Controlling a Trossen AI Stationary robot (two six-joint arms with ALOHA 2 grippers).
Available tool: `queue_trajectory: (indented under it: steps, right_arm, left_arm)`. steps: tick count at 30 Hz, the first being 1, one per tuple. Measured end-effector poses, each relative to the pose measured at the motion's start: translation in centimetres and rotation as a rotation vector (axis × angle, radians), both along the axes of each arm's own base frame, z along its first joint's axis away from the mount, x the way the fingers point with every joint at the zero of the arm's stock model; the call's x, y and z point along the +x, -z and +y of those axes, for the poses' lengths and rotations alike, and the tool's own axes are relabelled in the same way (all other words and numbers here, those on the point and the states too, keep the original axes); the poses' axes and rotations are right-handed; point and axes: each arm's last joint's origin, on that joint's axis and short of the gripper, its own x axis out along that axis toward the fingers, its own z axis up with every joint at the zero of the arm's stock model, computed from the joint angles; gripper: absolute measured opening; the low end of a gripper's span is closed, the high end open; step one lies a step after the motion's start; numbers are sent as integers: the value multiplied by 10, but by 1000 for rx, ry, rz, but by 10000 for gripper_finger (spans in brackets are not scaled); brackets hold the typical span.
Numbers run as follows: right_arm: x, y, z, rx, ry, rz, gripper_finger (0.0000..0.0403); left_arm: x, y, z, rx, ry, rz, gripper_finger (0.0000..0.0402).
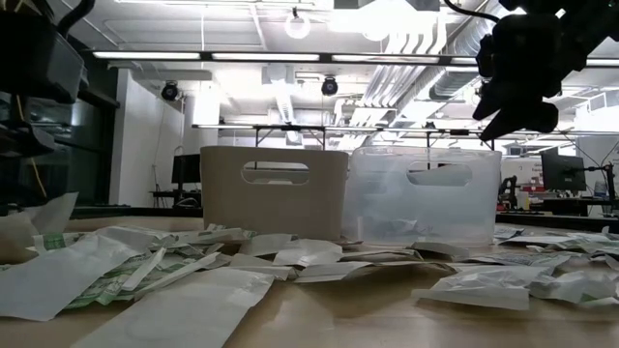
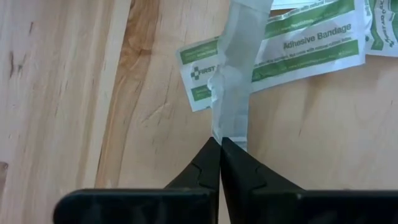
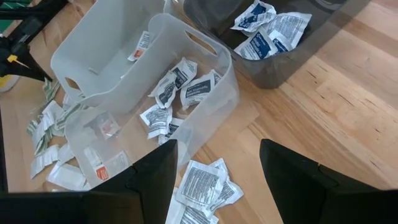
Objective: Pick & Place First Aid Supplies
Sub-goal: Put the green bandage pack into the white bin
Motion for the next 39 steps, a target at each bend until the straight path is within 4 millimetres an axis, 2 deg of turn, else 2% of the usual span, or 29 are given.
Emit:
queue_trajectory:
  steps: [7, 17, 24, 29, 32, 35, 39]
  right_arm:
    - [-1, 1, 0, 1, 1, 9, 222]
    - [-1, 1, 0, -5, 7, 15, 222]
    - [-1, 1, 0, 9, -8, 15, 222]
    - [-1, 1, 1, 10, -41, 16, 222]
    - [-1, 1, 1, 12, -46, 18, 222]
    - [-1, 2, 1, 0, -60, 23, 222]
    - [-1, 2, 2, -9, -82, 24, 222]
  left_arm:
    - [3, -27, -6, -25, 71, -19, 1]
    - [14, -76, -13, -41, 185, -199, 0]
    - [30, -107, -23, 92, 328, -426, 0]
    - [46, -134, -35, 239, 550, -727, 0]
    - [52, -147, -39, 347, 615, -866, 0]
    - [55, -152, -38, 465, 588, -917, 0]
    - [63, -154, -26, 583, 464, -901, 0]
